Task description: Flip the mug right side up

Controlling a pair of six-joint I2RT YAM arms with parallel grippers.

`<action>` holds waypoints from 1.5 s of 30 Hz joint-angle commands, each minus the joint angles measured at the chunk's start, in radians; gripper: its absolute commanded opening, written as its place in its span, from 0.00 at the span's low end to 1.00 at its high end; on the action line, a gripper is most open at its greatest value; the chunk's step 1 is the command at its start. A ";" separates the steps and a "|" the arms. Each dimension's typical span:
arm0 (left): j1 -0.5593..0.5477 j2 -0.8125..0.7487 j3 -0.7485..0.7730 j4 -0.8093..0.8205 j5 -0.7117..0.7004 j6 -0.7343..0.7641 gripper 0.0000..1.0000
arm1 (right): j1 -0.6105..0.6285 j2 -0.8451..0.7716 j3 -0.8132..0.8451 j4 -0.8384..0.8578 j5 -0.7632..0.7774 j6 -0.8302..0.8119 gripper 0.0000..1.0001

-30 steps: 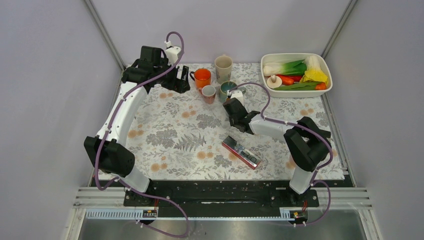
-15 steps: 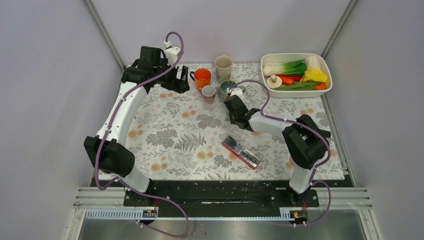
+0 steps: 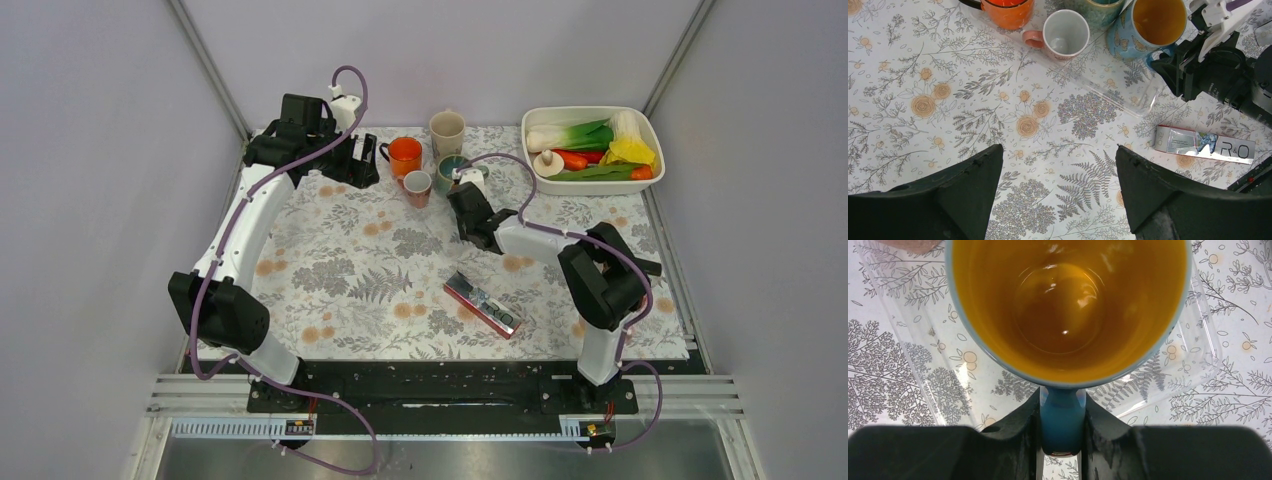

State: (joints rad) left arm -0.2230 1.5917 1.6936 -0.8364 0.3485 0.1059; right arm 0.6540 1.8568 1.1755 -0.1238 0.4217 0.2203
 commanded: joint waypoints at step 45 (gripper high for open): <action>0.005 -0.038 -0.009 0.041 0.014 0.018 0.86 | -0.072 0.154 0.235 -0.054 -0.015 -0.030 0.07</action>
State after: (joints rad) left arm -0.2230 1.5917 1.6924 -0.8364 0.3485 0.1127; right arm 0.6102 1.9820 1.3678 -0.1894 0.3958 0.1982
